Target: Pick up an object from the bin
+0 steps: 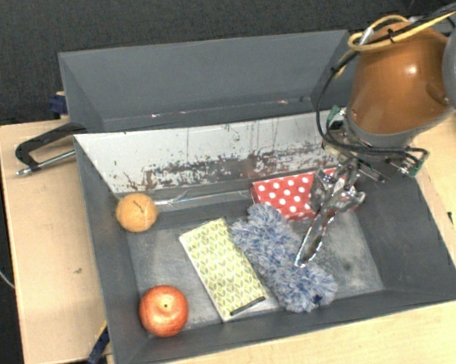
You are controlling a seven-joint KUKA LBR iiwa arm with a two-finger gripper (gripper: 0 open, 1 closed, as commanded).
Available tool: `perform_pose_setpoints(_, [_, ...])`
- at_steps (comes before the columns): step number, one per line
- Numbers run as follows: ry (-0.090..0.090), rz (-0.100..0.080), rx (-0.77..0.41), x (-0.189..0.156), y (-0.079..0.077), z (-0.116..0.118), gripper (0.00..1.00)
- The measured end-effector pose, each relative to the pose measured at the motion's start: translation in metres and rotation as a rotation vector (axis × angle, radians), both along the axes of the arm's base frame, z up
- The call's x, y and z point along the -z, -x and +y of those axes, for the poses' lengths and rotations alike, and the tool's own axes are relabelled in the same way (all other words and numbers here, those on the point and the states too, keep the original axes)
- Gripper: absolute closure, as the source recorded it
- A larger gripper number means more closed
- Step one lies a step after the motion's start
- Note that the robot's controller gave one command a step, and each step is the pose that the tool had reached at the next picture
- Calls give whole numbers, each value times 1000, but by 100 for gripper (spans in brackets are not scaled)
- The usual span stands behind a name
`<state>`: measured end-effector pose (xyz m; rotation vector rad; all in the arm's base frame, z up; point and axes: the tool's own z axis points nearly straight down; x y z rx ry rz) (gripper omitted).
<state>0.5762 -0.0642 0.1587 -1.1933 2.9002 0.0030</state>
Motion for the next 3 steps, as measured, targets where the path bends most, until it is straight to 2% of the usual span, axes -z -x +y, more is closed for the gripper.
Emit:
perform_pose_setpoints(1, [2,3,-177,51,-1,36,100])
perform_pose_setpoints(2, [3,-1,-205,51,-5,52,100])
perform_pose_setpoints(3, [5,5,-255,75,-16,55,100])
